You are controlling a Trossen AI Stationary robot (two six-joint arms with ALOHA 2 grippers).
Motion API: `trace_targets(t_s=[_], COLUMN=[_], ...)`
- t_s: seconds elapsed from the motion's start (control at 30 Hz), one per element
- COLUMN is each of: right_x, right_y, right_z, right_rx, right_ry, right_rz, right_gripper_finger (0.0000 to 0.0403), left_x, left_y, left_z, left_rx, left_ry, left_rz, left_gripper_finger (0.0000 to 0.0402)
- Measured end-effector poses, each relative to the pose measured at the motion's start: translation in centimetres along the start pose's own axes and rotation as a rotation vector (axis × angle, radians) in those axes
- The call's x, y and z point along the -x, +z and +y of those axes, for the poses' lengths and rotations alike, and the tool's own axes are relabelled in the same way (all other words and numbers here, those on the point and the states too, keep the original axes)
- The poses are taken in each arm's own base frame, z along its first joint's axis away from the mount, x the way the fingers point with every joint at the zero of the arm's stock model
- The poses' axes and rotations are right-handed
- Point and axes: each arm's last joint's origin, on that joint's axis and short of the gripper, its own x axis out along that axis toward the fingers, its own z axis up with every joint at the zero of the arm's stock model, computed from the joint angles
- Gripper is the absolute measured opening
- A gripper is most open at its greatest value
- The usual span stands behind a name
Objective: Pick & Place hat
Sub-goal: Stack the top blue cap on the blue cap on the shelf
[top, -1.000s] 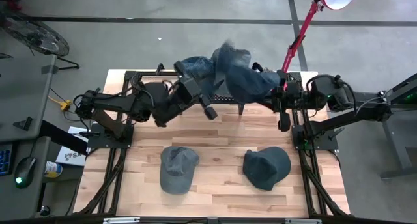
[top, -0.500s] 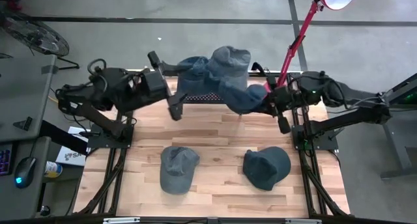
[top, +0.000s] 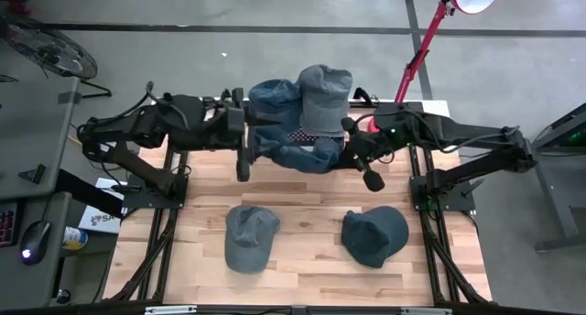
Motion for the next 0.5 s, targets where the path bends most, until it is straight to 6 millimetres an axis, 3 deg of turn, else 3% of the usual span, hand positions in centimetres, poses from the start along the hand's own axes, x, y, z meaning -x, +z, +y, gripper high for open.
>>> trace_targets(t_s=[0.2, 0.5], right_x=[-0.8, -0.4], right_y=[-0.1, 0.0], right_z=[-0.3, -0.3], right_rx=[-0.003, 0.0], right_ry=[0.001, -0.007], right_rz=[0.009, -0.01], right_gripper_finger=[0.0005, 0.0005], left_x=[-1.1, -0.8], left_y=[-1.4, -1.6], left_z=[-0.6, -0.8], left_rx=[-0.018, 0.017], left_ry=[-0.028, -0.131], left_rz=[0.113, 0.137], left_gripper_finger=[0.0224, 0.0224])
